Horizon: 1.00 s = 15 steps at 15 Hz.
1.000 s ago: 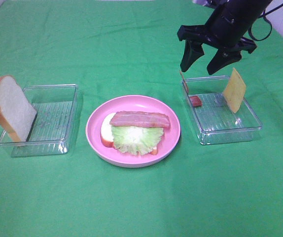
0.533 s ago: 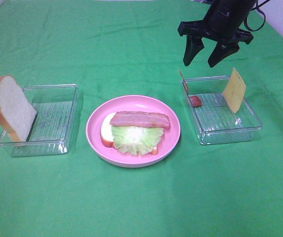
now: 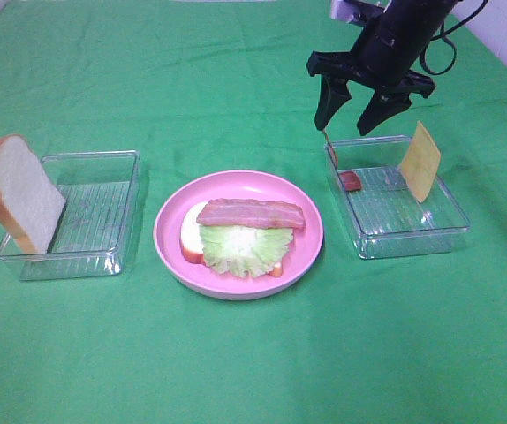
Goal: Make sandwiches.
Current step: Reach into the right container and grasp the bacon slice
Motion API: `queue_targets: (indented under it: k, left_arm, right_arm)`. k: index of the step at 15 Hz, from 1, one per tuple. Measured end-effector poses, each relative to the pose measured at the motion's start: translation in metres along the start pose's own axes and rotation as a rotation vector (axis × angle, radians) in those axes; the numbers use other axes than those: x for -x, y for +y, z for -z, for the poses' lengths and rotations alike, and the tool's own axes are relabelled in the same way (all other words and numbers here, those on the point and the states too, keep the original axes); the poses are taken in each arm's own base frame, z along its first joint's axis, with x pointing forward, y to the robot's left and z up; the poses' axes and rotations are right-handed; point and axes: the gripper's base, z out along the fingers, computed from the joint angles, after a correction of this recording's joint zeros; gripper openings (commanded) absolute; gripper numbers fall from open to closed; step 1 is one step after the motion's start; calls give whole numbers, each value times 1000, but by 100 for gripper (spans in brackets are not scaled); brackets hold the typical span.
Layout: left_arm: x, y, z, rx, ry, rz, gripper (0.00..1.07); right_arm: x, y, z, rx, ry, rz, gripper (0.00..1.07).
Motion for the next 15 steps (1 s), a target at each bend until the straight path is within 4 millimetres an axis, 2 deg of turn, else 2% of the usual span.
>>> queue_targets:
  k: [2,7,10,12,13,15]
  left_arm:
    - [0,0,0,0,0,0,71]
    - [0,0,0,0,0,0,71]
    - [0,0,0,0,0,0,71]
    - [0,0,0,0,0,0,71]
    - [0,0,0,0,0,0,71]
    - [0,0,0,0,0,0,71]
  right_arm:
    - [2,-4,-11,-3,3,-8,63]
    - [4,-5,-20,9,-2,-13,63]
    - [3,-11,-34,-1,29,-21,52]
    - [3,-11,-35,-3,31,-20,50]
    - [3,-11,-35,-3,31,-20,29]
    - [3,-11,-35,-3,30,-20,9]
